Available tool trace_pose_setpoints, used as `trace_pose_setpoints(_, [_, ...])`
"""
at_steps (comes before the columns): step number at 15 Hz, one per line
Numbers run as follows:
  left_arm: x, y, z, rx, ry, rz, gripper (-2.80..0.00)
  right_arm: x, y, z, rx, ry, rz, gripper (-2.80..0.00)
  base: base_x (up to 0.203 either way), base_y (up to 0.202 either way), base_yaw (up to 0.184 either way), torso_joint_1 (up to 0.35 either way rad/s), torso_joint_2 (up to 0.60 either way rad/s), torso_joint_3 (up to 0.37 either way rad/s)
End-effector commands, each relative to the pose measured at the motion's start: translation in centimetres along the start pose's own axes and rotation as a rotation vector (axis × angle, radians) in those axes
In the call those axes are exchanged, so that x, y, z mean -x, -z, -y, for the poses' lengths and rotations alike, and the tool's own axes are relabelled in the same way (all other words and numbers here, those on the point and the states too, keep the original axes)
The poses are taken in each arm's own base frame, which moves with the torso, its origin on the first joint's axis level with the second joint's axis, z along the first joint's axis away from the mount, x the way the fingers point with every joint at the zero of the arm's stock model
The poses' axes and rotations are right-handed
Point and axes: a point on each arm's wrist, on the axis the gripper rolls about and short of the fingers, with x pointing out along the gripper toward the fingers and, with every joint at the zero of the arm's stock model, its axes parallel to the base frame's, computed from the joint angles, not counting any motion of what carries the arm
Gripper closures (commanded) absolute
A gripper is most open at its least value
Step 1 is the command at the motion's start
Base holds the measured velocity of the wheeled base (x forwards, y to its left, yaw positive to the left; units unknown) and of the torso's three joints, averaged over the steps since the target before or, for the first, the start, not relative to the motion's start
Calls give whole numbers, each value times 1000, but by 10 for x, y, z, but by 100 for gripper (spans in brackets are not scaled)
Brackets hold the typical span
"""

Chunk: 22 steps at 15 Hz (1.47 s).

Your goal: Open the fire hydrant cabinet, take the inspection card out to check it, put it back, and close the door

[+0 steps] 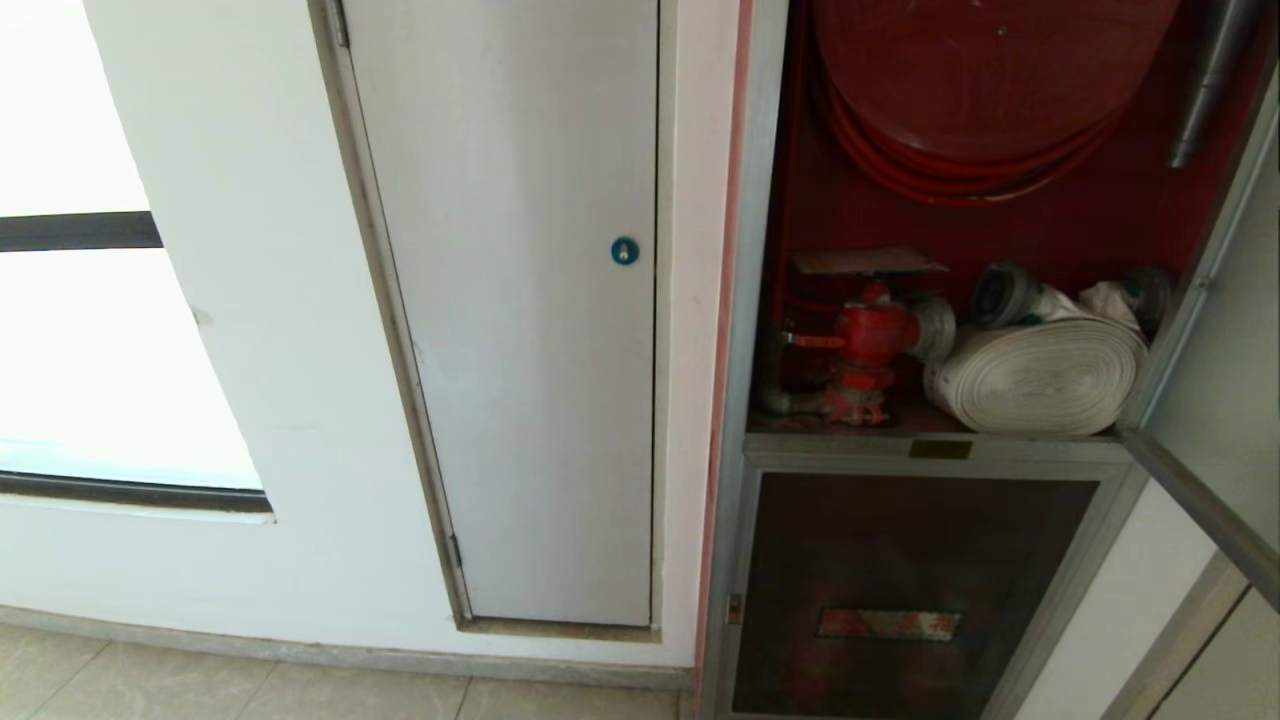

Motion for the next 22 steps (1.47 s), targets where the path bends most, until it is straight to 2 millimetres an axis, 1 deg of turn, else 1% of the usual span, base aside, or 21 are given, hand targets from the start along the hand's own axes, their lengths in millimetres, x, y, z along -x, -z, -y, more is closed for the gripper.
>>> trace_pose_setpoints(1, [-2, 8, 0, 0, 1, -28, 0, 0, 0, 0, 0, -1, -1, 0, 0, 0, 0, 0, 0, 0])
trace_pose_setpoints(12, [-2, 8, 0, -1, 0, -28, 0, 0, 0, 0, 0, -1, -1, 0, 6, 0, -1, -1, 0, 0])
trace_pose_setpoints(22, [-2, 8, 0, -1, 1, -28, 0, 0, 0, 0, 0, -1, -1, 0, 192, 0, -1, 4, 2, 3])
